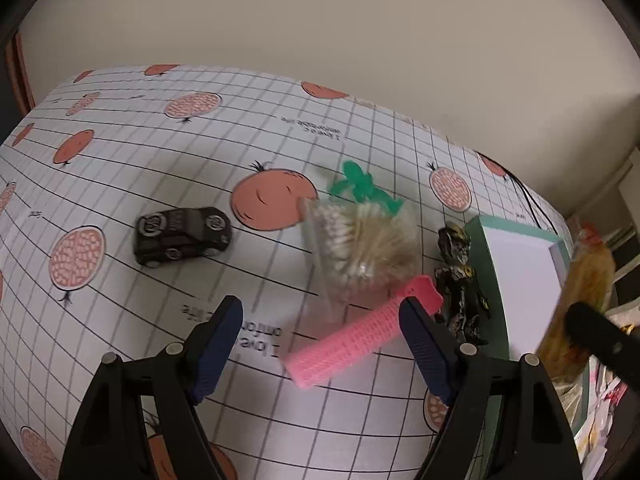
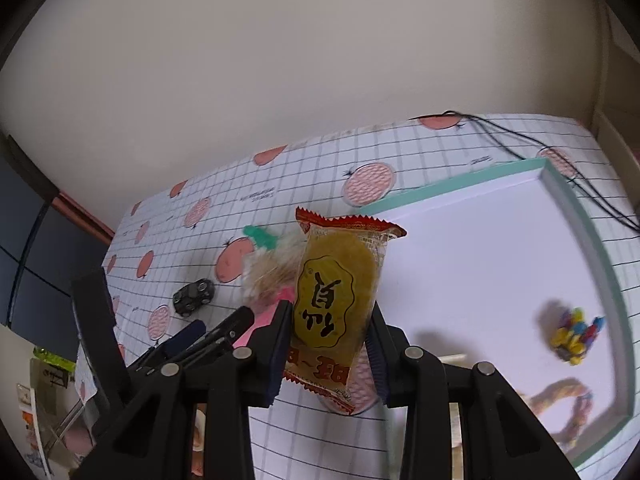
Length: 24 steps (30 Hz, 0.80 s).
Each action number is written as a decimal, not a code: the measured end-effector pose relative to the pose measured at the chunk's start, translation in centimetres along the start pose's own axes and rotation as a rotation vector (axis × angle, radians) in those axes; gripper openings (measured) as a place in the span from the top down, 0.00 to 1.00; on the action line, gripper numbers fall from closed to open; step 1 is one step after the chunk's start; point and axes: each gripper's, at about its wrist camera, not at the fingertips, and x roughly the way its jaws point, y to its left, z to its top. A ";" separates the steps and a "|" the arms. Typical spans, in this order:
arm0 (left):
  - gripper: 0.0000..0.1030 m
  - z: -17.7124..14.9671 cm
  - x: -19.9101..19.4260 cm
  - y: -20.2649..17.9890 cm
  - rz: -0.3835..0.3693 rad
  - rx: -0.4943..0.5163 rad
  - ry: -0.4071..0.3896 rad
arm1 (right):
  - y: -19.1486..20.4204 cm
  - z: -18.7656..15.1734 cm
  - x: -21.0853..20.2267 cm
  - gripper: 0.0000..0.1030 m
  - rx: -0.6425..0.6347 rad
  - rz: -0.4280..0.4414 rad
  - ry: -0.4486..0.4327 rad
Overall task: Organize objects
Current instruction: 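Grasp the yellow snack packet with the right gripper, then close the left gripper on the pink comb while the right lifts the snack packet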
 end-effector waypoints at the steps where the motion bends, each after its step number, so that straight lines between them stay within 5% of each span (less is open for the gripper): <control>1: 0.21 -0.1 0.2 -0.2 -0.002 0.006 0.005 | -0.4 0.1 -0.2 0.64 0.004 0.003 0.001; 10: 0.21 -1.1 1.3 -2.5 0.000 0.086 0.056 | -4.4 0.5 -1.0 0.64 0.057 -0.026 0.007; 24: 0.68 -1.2 1.1 -2.8 0.073 0.186 0.116 | -6.7 1.2 -2.5 0.64 0.122 -0.007 -0.015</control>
